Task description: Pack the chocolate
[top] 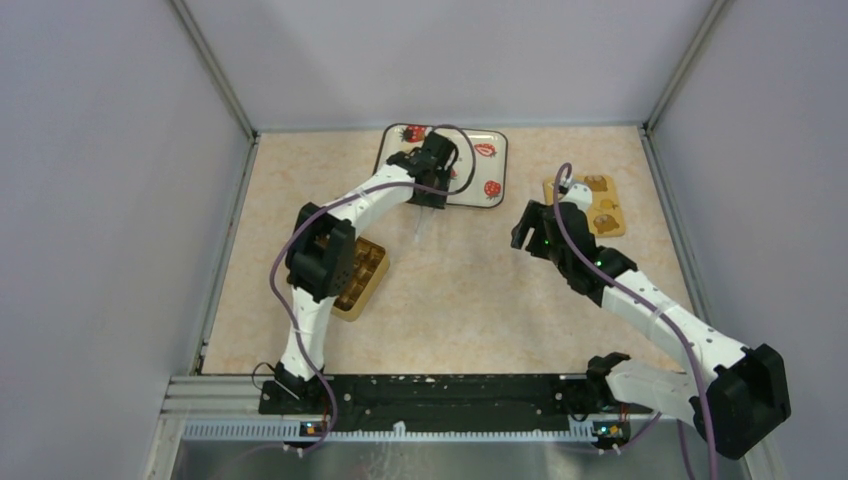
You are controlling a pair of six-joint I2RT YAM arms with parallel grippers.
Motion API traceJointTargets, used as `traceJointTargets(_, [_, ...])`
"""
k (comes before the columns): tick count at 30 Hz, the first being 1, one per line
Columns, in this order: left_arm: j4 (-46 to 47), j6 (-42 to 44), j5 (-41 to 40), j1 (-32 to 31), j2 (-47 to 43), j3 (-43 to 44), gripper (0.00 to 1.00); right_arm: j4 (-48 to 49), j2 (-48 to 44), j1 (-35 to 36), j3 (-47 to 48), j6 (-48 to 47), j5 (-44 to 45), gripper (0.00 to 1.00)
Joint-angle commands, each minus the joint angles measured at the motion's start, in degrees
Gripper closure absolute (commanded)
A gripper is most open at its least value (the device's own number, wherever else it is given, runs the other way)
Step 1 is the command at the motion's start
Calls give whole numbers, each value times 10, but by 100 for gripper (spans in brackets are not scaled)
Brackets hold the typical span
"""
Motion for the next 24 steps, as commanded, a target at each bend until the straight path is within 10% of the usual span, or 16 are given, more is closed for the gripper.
traceJointTargets(1, [1,5,7,1,6,33,49,6,-7,-1,27,-5,11,29])
traceJointTargets(24, [-51,2,38,1,-80,8,73,10,-9,-1,26,-1,3,29])
